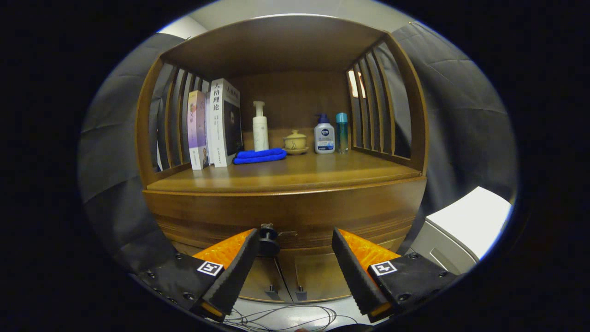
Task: Pull open the drawer, take out the items inside it, and place them on the countertop above the cabinet.
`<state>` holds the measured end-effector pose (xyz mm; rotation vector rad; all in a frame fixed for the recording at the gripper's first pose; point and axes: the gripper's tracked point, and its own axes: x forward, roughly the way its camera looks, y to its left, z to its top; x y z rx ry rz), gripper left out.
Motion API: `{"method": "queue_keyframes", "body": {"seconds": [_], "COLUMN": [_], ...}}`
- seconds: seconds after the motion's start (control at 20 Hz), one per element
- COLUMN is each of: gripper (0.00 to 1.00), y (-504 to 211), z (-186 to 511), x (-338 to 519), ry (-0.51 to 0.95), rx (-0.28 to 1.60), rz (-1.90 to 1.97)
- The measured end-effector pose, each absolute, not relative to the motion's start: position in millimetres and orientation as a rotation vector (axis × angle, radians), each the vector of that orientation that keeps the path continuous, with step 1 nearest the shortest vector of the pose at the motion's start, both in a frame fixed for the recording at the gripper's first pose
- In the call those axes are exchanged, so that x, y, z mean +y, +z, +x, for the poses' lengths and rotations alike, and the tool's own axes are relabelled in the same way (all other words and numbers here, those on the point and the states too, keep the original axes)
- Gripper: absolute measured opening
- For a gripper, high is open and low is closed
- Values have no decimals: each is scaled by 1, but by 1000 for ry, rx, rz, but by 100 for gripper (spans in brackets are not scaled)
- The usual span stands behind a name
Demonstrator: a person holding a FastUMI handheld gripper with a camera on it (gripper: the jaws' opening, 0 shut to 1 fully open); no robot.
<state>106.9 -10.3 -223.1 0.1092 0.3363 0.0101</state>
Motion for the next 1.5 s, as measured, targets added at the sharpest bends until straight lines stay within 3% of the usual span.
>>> {"method": "queue_keyframes", "body": {"seconds": [0.8, 1.05, 1.1, 1.25, 1.3, 1.4, 1.5], "gripper": [98, 49, 48, 32, 32, 23, 23], "y": [-266, -266, -267, -269, -269, -268, -268], "z": [142, 146, 144, 148, 145, 142, 141], "x": [24, 29, 30, 32, 30, 29, 28], "ry": [67, 55, 56, 81, 88, 91, 86], "rx": [379, 381, 392, 392, 388, 391, 388], "rz": [107, 94, 101, 140, 136, 127, 123]}}
